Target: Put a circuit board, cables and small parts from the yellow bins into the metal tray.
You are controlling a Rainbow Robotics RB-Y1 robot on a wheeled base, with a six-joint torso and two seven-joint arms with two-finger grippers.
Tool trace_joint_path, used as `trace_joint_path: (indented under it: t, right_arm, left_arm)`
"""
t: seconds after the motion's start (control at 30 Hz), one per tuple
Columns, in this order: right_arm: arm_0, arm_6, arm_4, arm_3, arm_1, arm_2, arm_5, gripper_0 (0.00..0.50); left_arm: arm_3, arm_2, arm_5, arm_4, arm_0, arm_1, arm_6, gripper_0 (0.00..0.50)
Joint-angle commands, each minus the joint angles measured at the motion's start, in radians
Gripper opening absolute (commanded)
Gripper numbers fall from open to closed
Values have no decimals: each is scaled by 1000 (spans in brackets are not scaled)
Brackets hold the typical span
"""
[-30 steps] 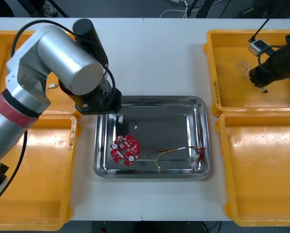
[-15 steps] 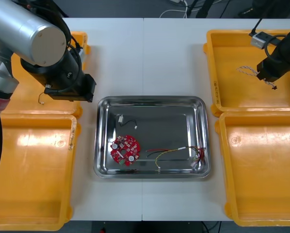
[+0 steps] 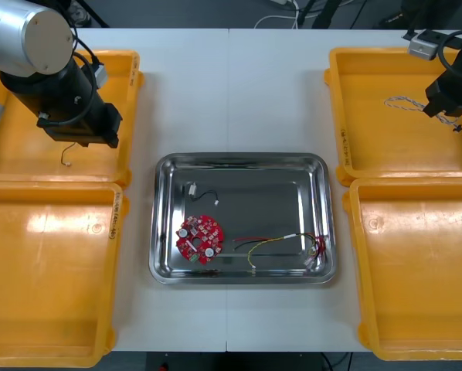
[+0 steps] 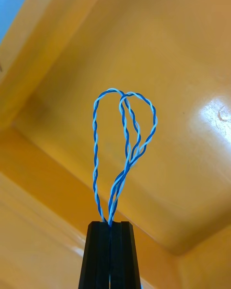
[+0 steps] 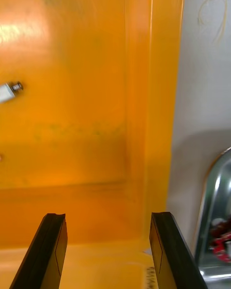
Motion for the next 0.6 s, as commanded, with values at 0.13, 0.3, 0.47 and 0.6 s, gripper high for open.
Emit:
trace_joint_path:
  t: [0.13,0.3,0.47,0.6]
  right_arm:
    - [36,-41,6,-243,10,-34,49,0]
    - [112,-45,-18,-419,35,-30,49,0]
    - [153,-47,-51,-557,41,36,49,0]
    - [171,-50,-78,-625,50,99,49,0]
  left_arm:
    - [87,50,-96,-42,-56,60,-143,500]
    - [127,54,-165,-54,-57,66,-159,500]
    - [179,52,-238,-62,-59,66,-182,500]
    - [223,52,-297,-65,-59,66,-239,500]
